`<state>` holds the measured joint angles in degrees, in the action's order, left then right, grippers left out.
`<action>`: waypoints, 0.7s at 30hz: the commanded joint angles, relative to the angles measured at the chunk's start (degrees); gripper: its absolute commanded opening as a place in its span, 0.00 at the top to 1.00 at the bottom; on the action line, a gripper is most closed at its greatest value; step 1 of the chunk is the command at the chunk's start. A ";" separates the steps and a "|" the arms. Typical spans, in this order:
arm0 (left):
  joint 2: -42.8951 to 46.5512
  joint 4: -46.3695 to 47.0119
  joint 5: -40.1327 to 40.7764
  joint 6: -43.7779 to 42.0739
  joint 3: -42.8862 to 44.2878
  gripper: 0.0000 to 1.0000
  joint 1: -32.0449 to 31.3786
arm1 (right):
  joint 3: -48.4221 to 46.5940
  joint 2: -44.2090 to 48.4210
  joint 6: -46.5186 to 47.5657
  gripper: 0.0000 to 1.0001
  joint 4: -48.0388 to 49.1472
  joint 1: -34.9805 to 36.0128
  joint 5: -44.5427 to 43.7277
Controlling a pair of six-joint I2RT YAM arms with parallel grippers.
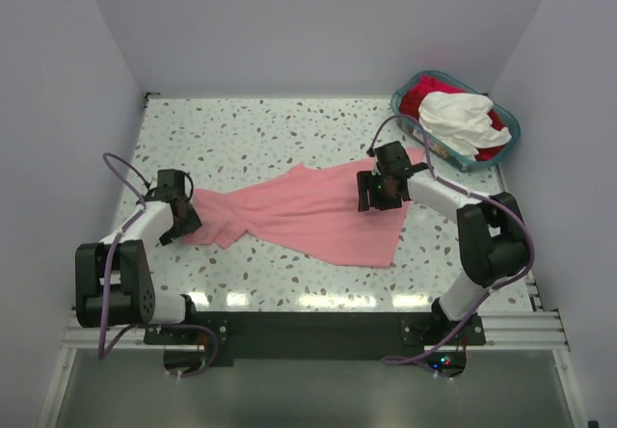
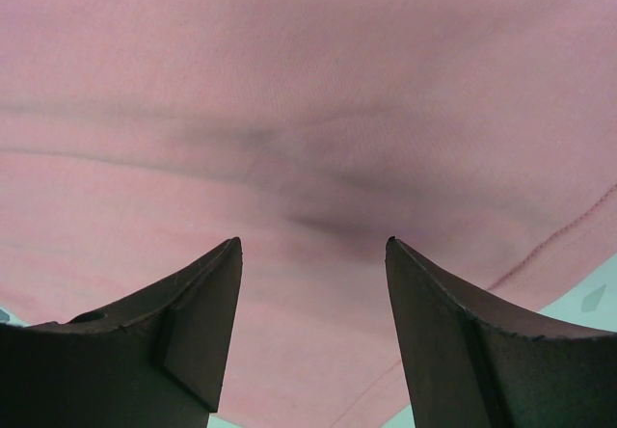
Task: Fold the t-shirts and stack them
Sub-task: Flatten the tshirt out
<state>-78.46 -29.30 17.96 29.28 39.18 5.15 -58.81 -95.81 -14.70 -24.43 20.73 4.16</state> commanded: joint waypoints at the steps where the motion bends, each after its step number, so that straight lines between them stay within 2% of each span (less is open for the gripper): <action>1: -0.91 5.21 -3.36 -1.85 -0.86 0.35 0.39 | -0.43 1.85 0.64 0.35 0.96 0.36 1.19; 15: -2.76 7.76 -4.33 -1.15 -5.17 0.50 0.57 | 0.45 2.56 0.55 0.35 2.36 0.45 1.11; 21: -3.46 8.12 -4.51 -1.24 -5.08 0.62 0.57 | 0.62 2.82 0.55 0.35 2.28 0.45 0.32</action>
<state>-79.57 -19.90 14.13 27.94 36.47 5.23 -58.57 -95.37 -14.70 -23.90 20.95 5.28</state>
